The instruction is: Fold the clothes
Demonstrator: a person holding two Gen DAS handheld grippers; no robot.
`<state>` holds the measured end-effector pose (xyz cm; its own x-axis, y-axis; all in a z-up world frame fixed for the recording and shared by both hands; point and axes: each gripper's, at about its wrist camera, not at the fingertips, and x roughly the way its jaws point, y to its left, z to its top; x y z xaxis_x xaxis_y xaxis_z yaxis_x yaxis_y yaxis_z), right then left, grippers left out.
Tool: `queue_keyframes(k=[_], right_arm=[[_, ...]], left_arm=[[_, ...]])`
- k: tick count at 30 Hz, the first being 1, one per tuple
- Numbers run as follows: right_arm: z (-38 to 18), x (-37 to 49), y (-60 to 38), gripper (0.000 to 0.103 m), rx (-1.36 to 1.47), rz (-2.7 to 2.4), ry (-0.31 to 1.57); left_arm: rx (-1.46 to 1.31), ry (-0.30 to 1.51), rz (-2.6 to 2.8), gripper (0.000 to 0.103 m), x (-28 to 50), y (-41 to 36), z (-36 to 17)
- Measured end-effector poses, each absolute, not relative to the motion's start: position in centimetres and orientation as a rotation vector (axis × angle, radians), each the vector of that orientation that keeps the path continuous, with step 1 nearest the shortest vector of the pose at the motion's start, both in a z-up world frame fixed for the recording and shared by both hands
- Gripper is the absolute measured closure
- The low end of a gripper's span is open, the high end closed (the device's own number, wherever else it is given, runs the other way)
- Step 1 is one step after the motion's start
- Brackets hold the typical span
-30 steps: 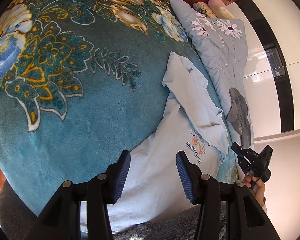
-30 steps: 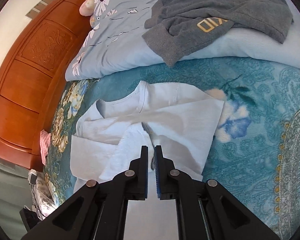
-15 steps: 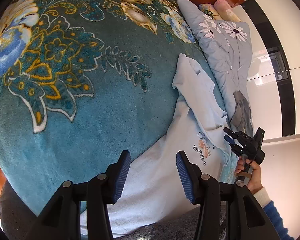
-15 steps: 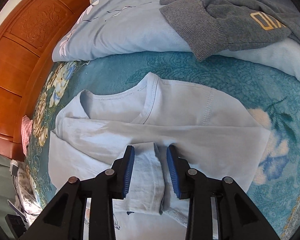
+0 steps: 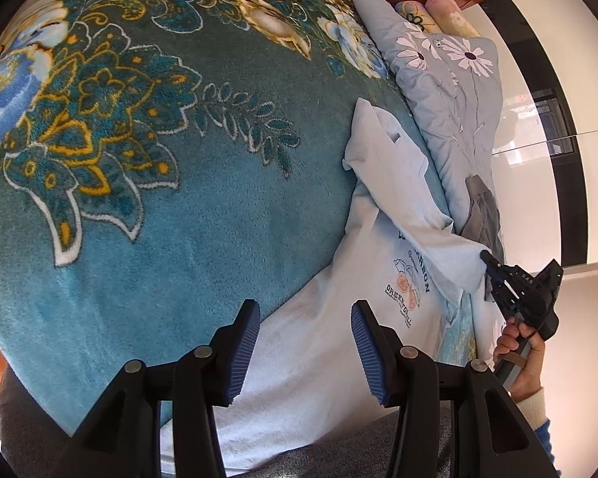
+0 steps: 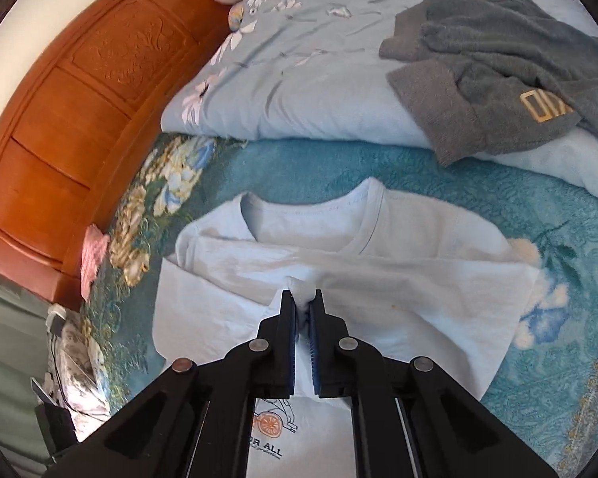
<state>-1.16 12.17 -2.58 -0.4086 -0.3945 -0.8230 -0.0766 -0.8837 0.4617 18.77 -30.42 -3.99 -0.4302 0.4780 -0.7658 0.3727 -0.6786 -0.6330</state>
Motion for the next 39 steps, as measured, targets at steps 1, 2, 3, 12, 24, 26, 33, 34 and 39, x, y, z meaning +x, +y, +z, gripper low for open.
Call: queue_keyframes(k=[1, 2, 3, 12, 24, 26, 33, 34, 39], right_arm=[[-2.8, -1.1, 12.9, 0.097, 1.595, -2.414, -0.678], [-3.0, -1.1, 13.7, 0.097, 1.607, -2.431, -0.705], [-3.2, -1.0, 14.5, 0.097, 1.619, -2.448, -0.731], [-4.7, -0.5, 18.5, 0.093, 1.71, -2.552, -0.884], [-3.8, 13.3, 17.1, 0.063, 1.651, -2.296, -0.908], [-4.5, 16.6, 16.7, 0.063, 1.666, -2.251, -0.921], [-6.1, 24.1, 16.3, 0.063, 1.65, -2.162, -1.071], [-6.3, 24.7, 16.2, 0.063, 1.646, -2.156, -1.081], [-7.2, 27.4, 15.6, 0.063, 1.629, -2.121, -1.13]], left_arm=[[-1.636, -1.224, 2.29, 0.051, 18.8, -30.4, -3.9], [-1.635, -1.222, 2.29, 0.051, 18.8, -30.4, -3.8], [-1.634, -1.219, 2.29, 0.051, 18.8, -30.4, -3.7], [-1.625, -1.199, 2.3, 0.051, 19.2, -30.5, -2.8], [-1.695, -0.87, 2.311, 0.051, 20.9, -29.8, -3.4], [-1.694, -0.781, 2.308, 0.051, 21.1, -29.6, -3.5], [-1.81, -0.665, 2.227, 0.045, 22.0, -29.8, -5.5], [-1.822, -0.669, 2.215, 0.045, 22.2, -30.0, -5.8], [-1.789, -0.761, 2.162, 0.045, 22.9, -30.8, -6.2]])
